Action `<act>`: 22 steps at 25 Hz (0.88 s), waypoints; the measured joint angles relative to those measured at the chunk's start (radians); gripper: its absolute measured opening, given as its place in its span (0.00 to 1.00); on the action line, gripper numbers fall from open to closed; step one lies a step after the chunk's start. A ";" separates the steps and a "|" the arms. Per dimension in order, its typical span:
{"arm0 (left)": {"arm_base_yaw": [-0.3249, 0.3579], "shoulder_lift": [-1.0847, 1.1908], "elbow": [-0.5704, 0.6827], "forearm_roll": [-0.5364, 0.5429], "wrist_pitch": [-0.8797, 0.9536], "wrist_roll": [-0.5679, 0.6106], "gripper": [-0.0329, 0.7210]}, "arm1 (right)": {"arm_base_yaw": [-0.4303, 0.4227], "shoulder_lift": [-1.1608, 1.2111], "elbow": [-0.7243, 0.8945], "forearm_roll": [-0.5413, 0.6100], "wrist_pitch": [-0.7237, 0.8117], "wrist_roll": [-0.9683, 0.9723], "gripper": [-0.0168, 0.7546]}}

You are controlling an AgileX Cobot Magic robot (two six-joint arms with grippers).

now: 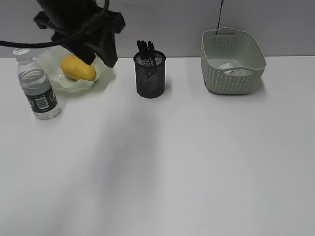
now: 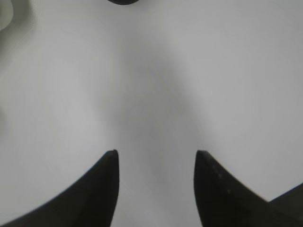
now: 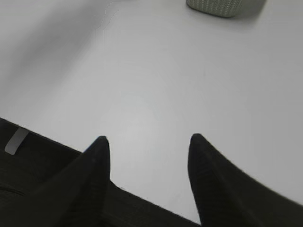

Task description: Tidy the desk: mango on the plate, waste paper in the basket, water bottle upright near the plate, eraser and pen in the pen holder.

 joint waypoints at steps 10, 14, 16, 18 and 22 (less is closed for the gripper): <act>0.000 -0.464 0.487 0.001 -0.025 0.014 0.67 | 0.000 0.000 0.000 -0.008 0.004 -0.001 0.73; 0.000 -0.707 0.714 0.002 -0.084 0.017 0.74 | 0.000 0.000 0.000 -0.026 0.010 -0.001 0.73; 0.000 -0.828 0.813 0.003 -0.102 0.017 0.75 | 0.000 0.000 0.000 -0.034 0.012 -0.001 0.73; 0.000 -0.970 0.893 0.003 -0.109 0.017 0.75 | 0.000 0.000 0.000 -0.043 0.012 -0.001 0.73; 0.000 -1.246 1.012 0.003 -0.109 0.017 0.75 | 0.000 0.000 0.000 -0.046 0.013 -0.001 0.73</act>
